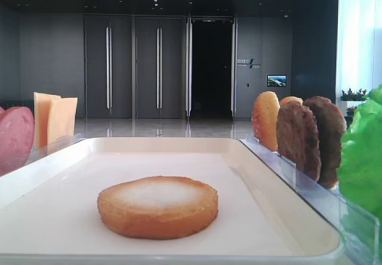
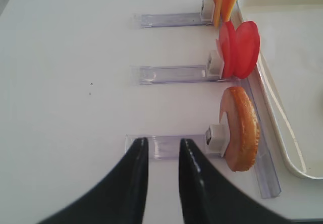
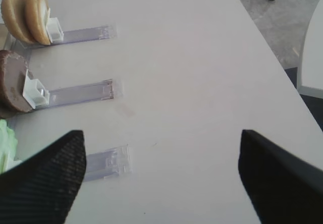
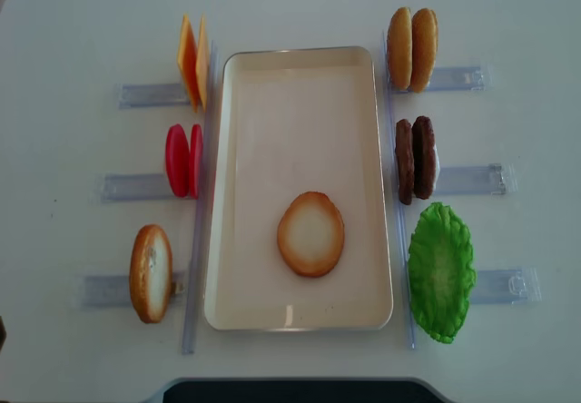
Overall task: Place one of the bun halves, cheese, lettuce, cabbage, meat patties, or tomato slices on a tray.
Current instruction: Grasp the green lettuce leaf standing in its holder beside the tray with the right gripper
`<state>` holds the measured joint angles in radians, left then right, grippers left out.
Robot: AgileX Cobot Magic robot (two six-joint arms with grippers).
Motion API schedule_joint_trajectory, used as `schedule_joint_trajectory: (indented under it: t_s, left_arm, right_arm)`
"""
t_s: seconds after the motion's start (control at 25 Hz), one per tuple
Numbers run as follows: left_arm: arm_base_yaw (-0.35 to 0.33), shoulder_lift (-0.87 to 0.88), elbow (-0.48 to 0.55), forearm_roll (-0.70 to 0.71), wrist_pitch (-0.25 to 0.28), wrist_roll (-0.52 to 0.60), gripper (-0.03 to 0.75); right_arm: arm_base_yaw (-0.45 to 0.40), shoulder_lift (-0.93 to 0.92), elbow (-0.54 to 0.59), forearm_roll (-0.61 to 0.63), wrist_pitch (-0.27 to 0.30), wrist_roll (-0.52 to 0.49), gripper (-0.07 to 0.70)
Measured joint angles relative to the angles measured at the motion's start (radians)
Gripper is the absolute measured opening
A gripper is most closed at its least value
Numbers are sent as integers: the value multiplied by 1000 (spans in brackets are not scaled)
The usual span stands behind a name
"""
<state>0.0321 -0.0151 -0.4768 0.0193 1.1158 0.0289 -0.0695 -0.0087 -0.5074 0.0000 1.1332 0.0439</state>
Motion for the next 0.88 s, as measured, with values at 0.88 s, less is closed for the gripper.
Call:
schedule_joint_trajectory:
  t_s: [0.88]
  left_arm:
    - [0, 0, 0, 0, 0, 0, 0]
  right_arm:
    - [0, 0, 0, 0, 0, 0, 584]
